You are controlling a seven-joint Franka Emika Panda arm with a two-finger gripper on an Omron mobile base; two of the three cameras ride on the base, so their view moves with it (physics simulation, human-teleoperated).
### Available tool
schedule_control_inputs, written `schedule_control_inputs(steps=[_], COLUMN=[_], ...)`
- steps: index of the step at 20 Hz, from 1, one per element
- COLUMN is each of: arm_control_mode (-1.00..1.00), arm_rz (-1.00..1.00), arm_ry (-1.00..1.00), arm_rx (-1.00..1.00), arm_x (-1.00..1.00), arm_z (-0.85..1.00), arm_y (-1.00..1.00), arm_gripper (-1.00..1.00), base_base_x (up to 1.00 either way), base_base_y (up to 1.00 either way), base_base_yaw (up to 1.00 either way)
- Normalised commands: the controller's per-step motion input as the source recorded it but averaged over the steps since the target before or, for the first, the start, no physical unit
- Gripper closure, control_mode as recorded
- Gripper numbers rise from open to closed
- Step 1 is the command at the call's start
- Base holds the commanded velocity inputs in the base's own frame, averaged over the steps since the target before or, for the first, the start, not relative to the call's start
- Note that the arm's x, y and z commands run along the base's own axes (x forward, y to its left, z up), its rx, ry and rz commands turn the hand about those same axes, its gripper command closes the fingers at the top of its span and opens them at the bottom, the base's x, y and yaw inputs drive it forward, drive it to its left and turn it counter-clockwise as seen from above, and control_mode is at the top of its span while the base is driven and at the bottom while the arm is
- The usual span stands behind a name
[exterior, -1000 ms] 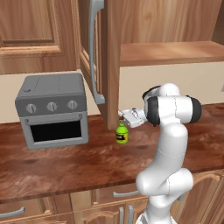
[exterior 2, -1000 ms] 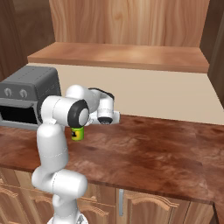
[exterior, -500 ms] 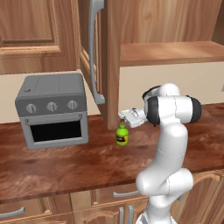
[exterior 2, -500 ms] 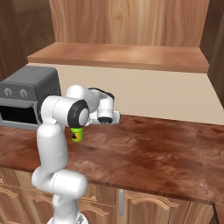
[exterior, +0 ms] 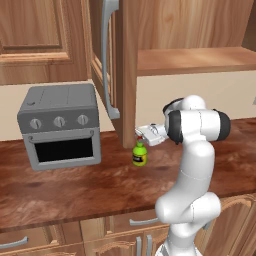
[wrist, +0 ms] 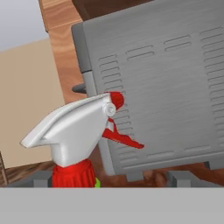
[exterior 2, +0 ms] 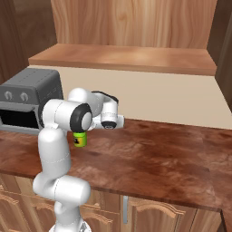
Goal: Move the cutting board and knife to the sink. Then move spray from the cabinet to the counter.
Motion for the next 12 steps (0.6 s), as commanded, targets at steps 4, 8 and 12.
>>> schedule_control_inputs(steps=[4, 8, 12], arm_control_mode=[-1.0, -1.0, -1.0], arm_rz=[0.0, 0.0, 0.0], arm_ry=[0.0, 0.0, 0.0], arm_rx=[0.0, 0.0, 0.0], arm_x=[-0.05, -0.01, 0.0], arm_z=[0.0, 0.0, 0.0], arm_y=[-0.01, -0.14, -0.19], arm_gripper=[-1.0, -1.0, -1.0], base_base_x=[0.0, 0.0, 0.0], base_base_y=[0.0, 0.0, 0.0], base_base_yaw=[0.0, 0.0, 0.0])
